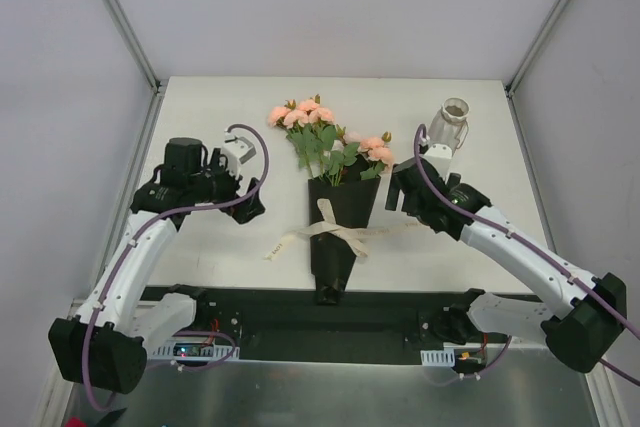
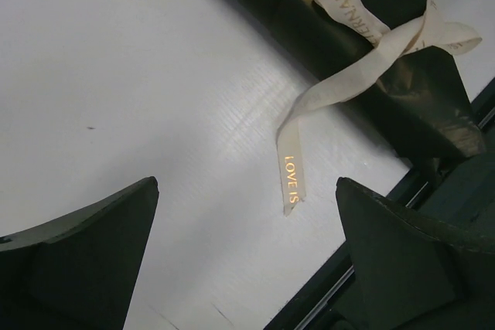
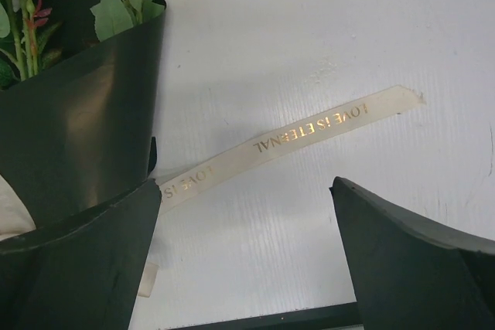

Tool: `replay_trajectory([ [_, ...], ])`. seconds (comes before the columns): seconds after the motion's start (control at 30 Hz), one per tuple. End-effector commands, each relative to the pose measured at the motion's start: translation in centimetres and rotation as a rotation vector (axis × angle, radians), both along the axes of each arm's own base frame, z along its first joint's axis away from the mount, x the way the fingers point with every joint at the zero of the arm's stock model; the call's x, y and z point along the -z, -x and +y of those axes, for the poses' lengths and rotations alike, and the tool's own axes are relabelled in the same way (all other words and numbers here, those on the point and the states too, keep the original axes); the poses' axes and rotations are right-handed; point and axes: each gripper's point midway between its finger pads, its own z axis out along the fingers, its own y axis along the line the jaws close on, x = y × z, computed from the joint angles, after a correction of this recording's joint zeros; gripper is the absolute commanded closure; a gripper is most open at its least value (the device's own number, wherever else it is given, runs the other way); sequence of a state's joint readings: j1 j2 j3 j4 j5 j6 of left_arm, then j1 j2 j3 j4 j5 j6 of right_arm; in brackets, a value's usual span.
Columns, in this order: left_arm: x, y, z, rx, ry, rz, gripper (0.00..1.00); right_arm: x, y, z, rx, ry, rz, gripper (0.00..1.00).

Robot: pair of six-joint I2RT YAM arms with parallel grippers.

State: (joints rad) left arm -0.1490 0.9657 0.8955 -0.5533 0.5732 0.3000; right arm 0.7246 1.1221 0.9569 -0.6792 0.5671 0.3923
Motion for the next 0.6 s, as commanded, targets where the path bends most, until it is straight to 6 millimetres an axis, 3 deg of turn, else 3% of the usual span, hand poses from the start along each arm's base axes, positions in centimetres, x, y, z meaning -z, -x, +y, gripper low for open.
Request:
replay_trajectory([
  [0.0,0.9,0.7,-2.4,0.129,-0.041,0.021,0.01,0.8,0.7,-0.9,0.088,0.013,0.044,0.04],
  [0.27,6.3,1.1,-6.9,0.383,-0.16,0.097,0.01,4.9,2.6,-0.7,0.201,-0.046,0.165,0.04],
  [0.4,9.1,0.5,-8.4,0.466,-0.206,0.122,0.01,5.8,3.1,-0.3,0.225,-0.099,0.183,0.04],
  [0.57,10.9,-0.1,-10.2,0.533,-0.233,0.101,0.01,6.6,3.2,0.3,0.236,-0.139,0.194,0.03],
])
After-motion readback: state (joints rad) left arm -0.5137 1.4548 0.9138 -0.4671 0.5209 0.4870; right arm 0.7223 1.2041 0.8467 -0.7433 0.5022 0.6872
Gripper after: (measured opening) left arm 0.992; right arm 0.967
